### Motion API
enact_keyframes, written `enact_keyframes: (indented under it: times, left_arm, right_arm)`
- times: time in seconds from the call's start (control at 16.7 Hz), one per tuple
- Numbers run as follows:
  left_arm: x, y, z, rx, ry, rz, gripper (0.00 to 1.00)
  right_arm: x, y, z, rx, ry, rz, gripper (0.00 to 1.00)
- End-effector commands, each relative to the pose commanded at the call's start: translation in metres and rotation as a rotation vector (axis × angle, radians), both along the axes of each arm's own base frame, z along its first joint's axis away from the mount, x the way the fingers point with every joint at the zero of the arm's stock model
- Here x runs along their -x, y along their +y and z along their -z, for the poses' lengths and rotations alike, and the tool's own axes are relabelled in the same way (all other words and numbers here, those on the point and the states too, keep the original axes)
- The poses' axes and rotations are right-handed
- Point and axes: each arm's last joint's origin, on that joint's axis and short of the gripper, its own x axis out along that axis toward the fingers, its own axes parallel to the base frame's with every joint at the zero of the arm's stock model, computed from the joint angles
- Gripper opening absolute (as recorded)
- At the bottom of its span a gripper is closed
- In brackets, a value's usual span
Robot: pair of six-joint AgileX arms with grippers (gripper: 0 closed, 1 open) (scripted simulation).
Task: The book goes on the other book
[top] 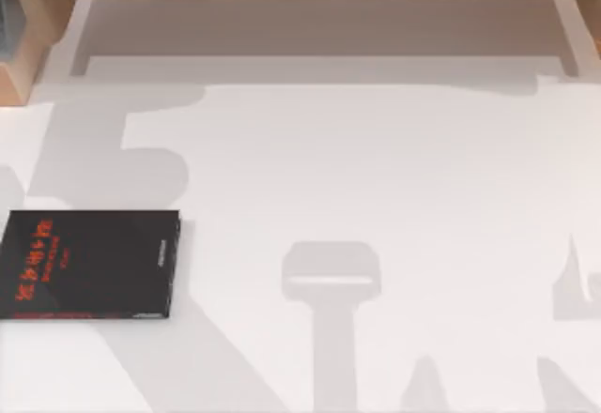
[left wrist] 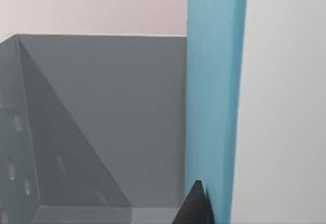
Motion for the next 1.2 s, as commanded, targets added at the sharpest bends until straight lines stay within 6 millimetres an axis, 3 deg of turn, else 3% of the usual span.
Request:
enact_keyframes:
  times: [0.6,1.2]
  left_arm:
    - [0.001,0.001,-0.002,-0.002,-0.002,-0.003,0.00]
    - [0.014,-0.004,-0.017,-0.028,-0.014,-0.008,0.00]
  right_arm:
    - [0.000,0.000,0.000,0.000,0.000,0.000,1.00]
    - [0.000,0.000,0.000,0.000,0.000,0.000,1.00]
